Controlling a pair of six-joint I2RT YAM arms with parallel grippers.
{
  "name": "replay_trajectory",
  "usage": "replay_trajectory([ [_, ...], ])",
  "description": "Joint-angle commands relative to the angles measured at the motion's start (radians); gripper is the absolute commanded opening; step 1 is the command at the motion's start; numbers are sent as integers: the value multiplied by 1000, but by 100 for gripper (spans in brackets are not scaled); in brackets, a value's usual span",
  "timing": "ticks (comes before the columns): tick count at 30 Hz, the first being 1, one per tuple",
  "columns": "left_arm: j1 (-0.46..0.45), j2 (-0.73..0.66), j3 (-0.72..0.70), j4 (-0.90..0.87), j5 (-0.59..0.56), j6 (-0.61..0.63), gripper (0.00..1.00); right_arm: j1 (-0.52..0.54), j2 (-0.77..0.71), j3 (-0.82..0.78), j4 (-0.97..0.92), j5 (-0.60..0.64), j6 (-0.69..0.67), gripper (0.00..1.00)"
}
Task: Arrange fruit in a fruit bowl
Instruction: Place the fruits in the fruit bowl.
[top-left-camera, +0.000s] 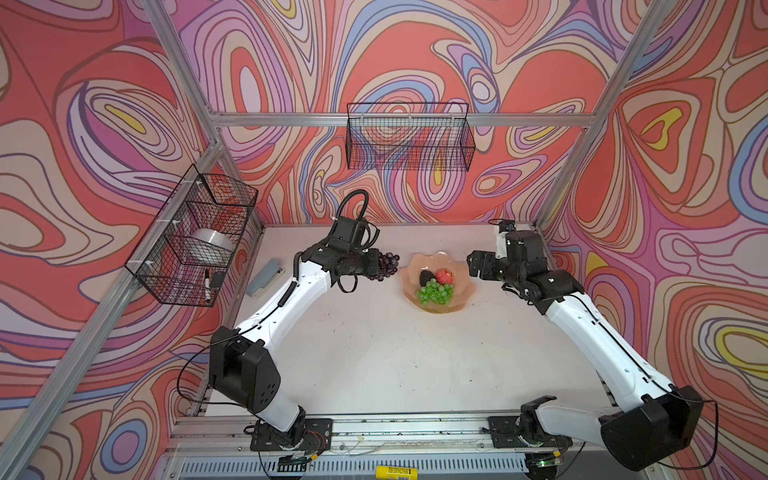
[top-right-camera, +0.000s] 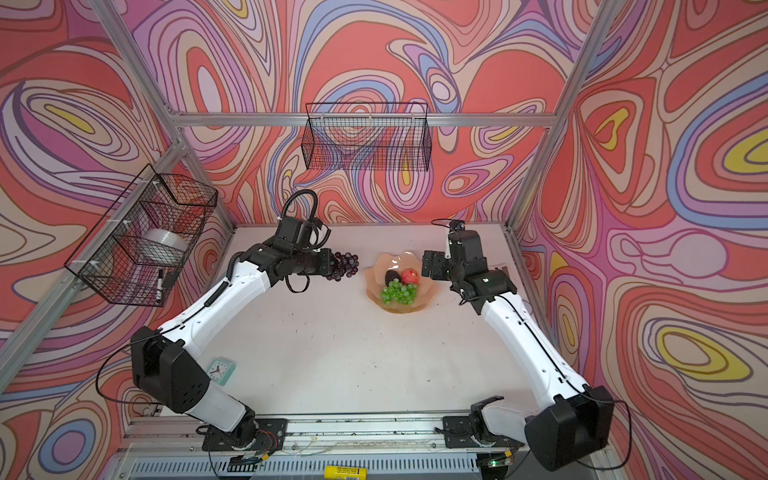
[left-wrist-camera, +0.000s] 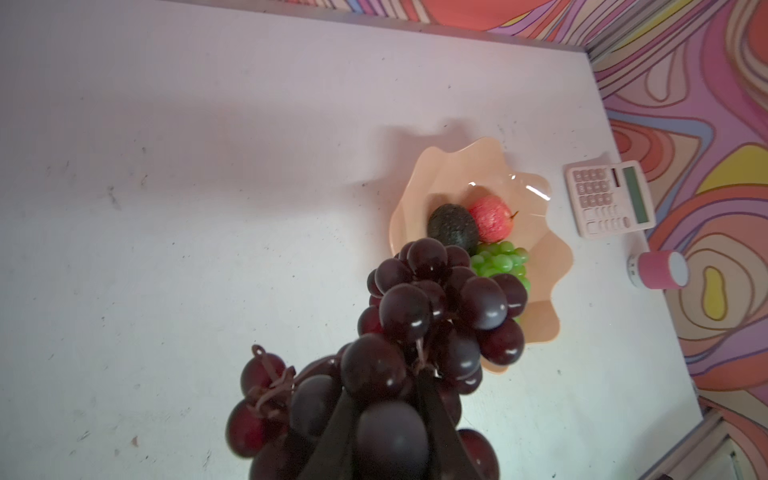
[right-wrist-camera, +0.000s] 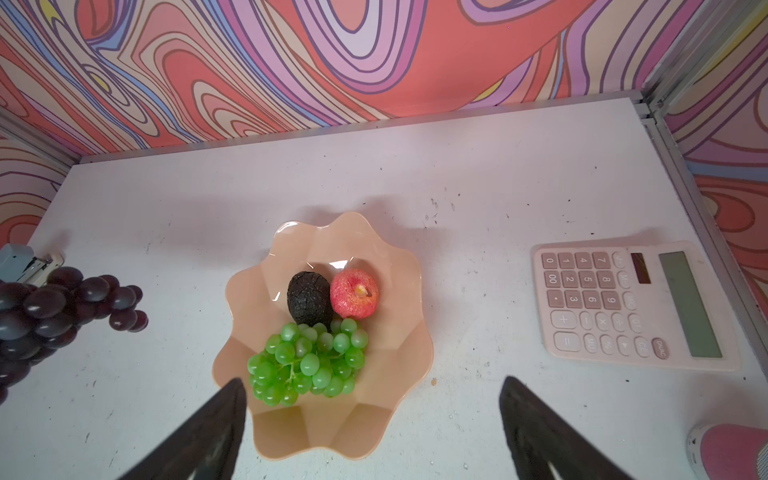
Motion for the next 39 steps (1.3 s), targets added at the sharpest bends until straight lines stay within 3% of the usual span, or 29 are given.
replay_trajectory([
  [1, -17, 57, 89, 33, 63, 5, 23, -5, -33, -1, -2, 9, 10, 98],
  [11, -92, 335, 320, 90, 104, -4, 24, -5, -76, -16, -22, 17, 19, 98],
  [19, -121, 505, 351, 164, 113, -26, 25, -6, -89, -29, -21, 11, 26, 98],
  [22, -124, 530, 319, 216, 108, -36, 31, -6, -91, -29, -24, 15, 21, 98],
  [25, -129, 556, 322, 218, 107, -36, 45, -6, -88, -27, -25, 16, 19, 98],
  [28, -132, 561, 316, 208, 103, -35, 69, -6, -87, -30, -26, 23, 19, 98],
  [34, -136, 537, 283, 216, 102, -40, 96, -6, -86, -34, -22, 32, 17, 98],
  [39, -135, 499, 266, 226, 101, -39, 100, -4, -82, -33, -18, 41, 13, 98],
])
